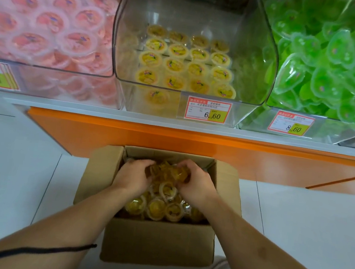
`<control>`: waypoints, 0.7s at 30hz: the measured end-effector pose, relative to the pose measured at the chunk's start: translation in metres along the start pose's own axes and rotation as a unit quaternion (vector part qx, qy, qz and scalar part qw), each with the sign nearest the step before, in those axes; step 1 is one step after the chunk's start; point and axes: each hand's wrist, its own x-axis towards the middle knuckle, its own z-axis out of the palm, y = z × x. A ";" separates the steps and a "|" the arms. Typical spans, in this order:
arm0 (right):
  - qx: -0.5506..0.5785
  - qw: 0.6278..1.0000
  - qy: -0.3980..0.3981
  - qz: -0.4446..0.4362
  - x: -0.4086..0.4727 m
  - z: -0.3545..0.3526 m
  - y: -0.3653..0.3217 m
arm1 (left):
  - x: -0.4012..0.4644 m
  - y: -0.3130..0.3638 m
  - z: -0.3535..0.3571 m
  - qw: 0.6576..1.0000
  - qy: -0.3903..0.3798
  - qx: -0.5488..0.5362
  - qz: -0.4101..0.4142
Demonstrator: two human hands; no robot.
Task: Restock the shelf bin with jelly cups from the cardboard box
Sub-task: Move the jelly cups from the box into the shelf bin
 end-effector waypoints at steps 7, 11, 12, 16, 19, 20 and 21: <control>0.023 1.000 -0.008 0.004 -0.001 0.001 -0.006 | -0.021 0.011 -0.002 0.994 0.102 -0.021 0.009; 0.030 0.999 -0.011 0.005 -0.011 -0.005 -0.010 | -0.028 0.011 -0.009 0.995 0.098 -0.031 -0.002; 0.034 0.999 -0.010 0.005 -0.014 -0.007 -0.011 | -0.028 0.011 -0.010 0.995 0.090 -0.040 -0.004; 0.054 0.998 -0.002 0.011 -0.018 -0.011 -0.014 | -0.023 0.009 -0.012 0.996 0.053 -0.061 0.027; 0.064 0.998 -0.004 0.015 -0.015 -0.006 -0.012 | -0.012 0.007 -0.007 0.999 0.023 -0.024 0.038; 0.067 0.998 -0.005 0.017 -0.012 -0.004 -0.011 | -0.007 0.005 -0.004 0.999 0.008 -0.007 0.031; 0.068 0.997 -0.006 0.018 -0.009 -0.002 -0.009 | -0.003 0.004 -0.002 1.000 -0.007 0.009 0.021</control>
